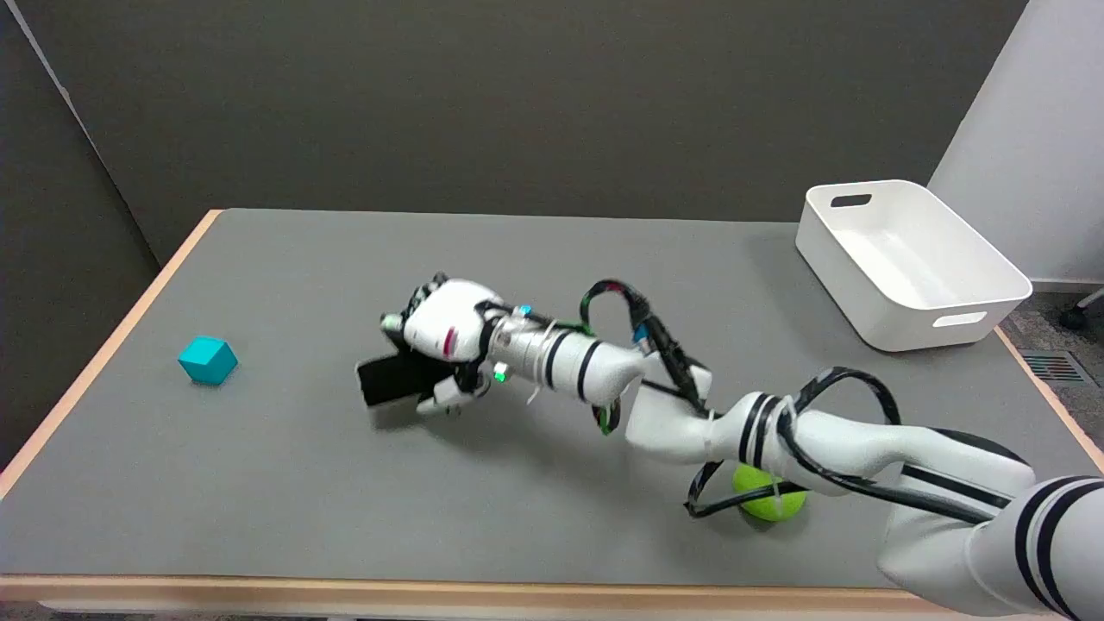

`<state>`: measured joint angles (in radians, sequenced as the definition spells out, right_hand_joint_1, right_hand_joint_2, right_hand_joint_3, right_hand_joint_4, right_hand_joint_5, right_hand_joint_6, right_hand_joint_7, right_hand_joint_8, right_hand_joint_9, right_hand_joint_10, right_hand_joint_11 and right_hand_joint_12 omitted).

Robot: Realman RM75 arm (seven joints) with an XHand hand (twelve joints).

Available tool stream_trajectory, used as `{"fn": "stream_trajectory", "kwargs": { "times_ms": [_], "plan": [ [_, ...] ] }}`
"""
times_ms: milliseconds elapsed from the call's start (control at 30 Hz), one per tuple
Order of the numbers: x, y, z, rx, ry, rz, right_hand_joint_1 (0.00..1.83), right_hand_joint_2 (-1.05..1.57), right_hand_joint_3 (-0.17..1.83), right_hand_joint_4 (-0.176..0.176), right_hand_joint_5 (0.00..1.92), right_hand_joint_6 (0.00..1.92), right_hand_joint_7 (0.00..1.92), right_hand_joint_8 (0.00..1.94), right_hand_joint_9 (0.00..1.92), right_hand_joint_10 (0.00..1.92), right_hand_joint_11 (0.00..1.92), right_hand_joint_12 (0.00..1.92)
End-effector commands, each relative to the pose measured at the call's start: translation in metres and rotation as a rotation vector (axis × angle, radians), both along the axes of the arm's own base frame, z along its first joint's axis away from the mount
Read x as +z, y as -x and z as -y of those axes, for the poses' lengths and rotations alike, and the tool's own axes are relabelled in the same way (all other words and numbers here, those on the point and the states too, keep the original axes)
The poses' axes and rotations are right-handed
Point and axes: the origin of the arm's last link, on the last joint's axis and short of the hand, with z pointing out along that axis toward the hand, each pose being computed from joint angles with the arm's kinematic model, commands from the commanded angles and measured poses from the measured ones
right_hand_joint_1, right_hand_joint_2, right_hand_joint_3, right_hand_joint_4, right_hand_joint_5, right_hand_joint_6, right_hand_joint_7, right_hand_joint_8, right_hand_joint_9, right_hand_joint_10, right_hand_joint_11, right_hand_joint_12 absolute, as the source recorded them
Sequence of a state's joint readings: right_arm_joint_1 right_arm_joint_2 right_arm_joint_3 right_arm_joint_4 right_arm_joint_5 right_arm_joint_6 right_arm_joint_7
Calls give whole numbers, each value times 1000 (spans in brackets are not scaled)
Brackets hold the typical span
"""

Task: Place the blackboard eraser into the white box.

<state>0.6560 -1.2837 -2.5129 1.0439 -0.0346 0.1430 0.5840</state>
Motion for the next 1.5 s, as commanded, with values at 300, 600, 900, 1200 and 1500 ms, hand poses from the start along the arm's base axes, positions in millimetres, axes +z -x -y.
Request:
{"fn": "stream_trajectory", "kwargs": {
  "times_ms": [300,600,900,1200,1500],
  "plan": [
    [266,-175,33,507,669,-85,1159,1161,223,-86,569,1587,853,1288,669,1214,472,1526],
    [396,-175,-11,461,977,-131,1160,1160,223,-85,572,1585,853,1287,670,1216,469,1523],
    [492,-122,-97,328,1247,-139,1158,1165,215,-78,571,1593,846,1290,669,1210,462,1508],
    [521,-72,-163,200,1349,-127,1157,1168,209,-77,571,1596,844,1288,671,1208,467,1510],
    [521,-43,-174,112,1360,-139,1158,1167,211,-80,572,1595,848,1284,670,1207,468,1512]
  ]
}}
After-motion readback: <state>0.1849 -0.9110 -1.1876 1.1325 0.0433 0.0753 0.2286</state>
